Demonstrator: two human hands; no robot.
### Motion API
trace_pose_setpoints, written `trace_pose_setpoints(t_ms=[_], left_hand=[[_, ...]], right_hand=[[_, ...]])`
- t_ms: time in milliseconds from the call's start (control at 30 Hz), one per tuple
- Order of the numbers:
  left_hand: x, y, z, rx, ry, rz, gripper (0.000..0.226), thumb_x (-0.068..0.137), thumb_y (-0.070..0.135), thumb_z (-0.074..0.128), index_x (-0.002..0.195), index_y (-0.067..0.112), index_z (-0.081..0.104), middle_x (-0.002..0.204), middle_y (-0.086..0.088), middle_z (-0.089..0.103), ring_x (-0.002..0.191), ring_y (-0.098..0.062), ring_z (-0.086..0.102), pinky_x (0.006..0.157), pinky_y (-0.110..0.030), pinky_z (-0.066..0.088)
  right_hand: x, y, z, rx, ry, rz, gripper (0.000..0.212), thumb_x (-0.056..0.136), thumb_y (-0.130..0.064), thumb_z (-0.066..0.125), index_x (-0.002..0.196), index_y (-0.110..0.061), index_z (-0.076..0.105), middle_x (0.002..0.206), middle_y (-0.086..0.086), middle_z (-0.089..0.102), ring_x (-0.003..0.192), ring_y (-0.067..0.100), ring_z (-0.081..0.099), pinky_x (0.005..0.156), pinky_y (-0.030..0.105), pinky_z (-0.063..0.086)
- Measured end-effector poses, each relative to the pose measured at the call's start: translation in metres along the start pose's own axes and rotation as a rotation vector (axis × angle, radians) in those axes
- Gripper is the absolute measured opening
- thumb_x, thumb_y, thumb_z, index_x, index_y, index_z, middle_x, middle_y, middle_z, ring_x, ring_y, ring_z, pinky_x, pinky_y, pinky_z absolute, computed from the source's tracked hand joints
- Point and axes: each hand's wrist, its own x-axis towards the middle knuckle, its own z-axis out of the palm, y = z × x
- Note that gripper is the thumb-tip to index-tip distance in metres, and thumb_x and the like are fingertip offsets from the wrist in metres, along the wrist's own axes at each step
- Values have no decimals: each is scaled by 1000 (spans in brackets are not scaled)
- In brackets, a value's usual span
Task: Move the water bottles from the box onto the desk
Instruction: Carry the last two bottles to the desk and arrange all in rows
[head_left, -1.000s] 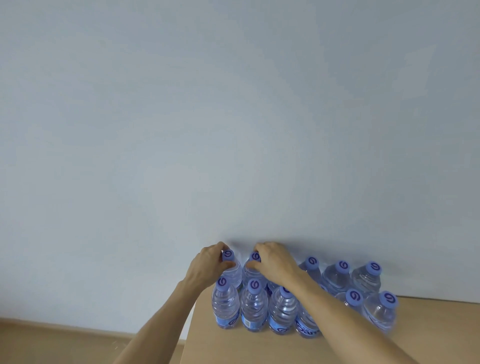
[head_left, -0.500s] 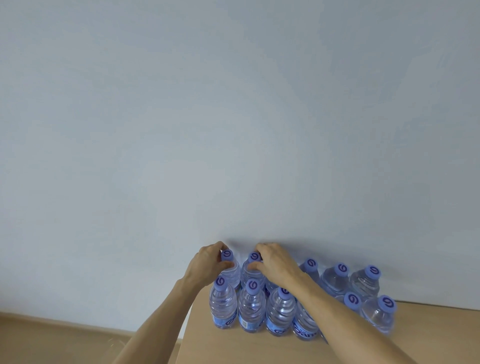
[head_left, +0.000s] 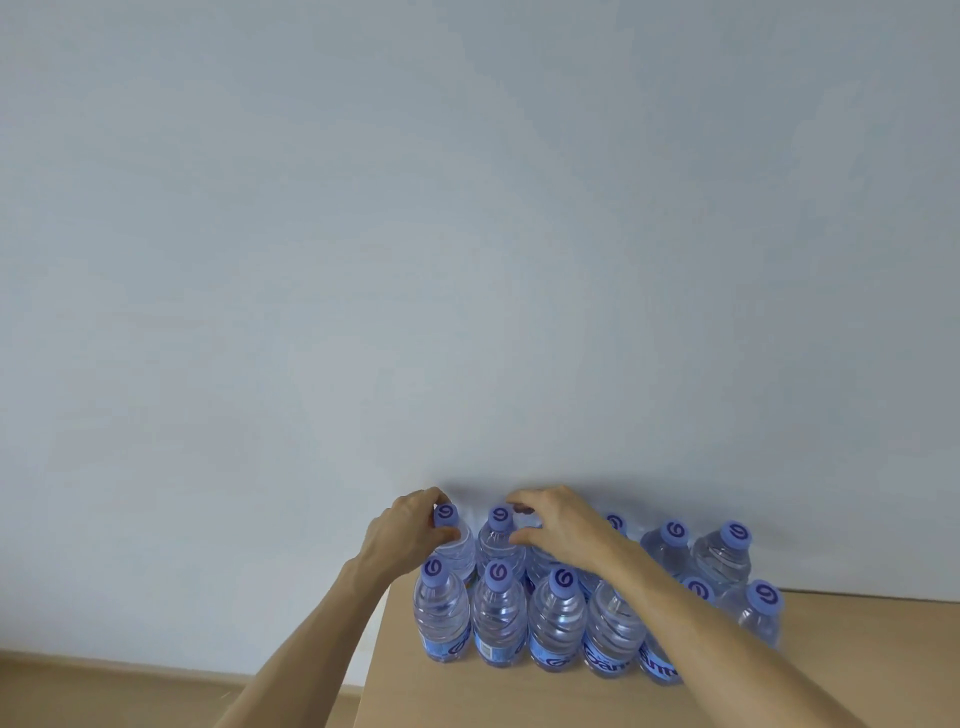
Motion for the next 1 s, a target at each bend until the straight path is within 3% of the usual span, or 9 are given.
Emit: trace_pose_setpoints(t_ms=[133,233,300,400,567,767,900,1000], left_hand=[[0,13,2,165,163,197,48,79,45,71,120,24,55,120,8,53,104,-20,51,81,-27,43],[2,34,10,168,248,382,44,78,44,75,114,21,62,114,6,60,99,-21,52,85,-30,46],[4,55,14,168,223,464,43,81,47,70,115,22,62,108,6,63,99,-19,52,87,-26,44],[8,86,22,237,106,476,47,86,52,61,120,20,59,108,5,65,105,-17,52,84,-23,36],[15,121,36,380,0,361,44,86,56,57,96,13,54,100,-3,63,94,-24,60,68,-30,37],[20,120,39,256,-74,426,22,89,29,61,97,12,49,101,-3,57,85,-24,51,66,-29,35],[26,108,34,213,-97,607,27,88,15,61,115,19,59,115,5,62,106,-17,54,77,-30,44],[24,109,36,259,-9,575,35,87,32,64,119,18,58,116,5,64,111,-18,54,87,-27,40]], right_hand=[[-22,21,-24,0,-11,20,56,84,-33,73,135,-18,54,133,-4,60,119,8,55,97,17,41],[-37,37,-35,-44,-1,42,56,85,-34,73,135,-18,54,131,-5,59,119,8,55,97,20,43],[-45,47,-40,-100,5,59,52,86,-31,71,133,-18,55,127,-3,61,116,12,57,94,22,45],[-53,56,-46,-204,11,60,47,89,-25,67,134,-17,56,128,-2,60,116,16,55,96,26,44],[-58,67,-47,-267,15,65,46,90,-14,64,135,-18,55,132,0,59,120,19,54,99,31,43],[-54,68,-45,-268,20,88,41,90,-13,64,130,-14,58,129,2,59,118,20,53,95,29,43],[-52,70,-45,-250,14,100,42,89,-16,67,130,-16,58,129,0,60,117,18,54,94,28,44],[-53,71,-45,-237,23,101,42,88,-17,69,128,-17,59,127,0,60,114,18,56,93,28,45]])
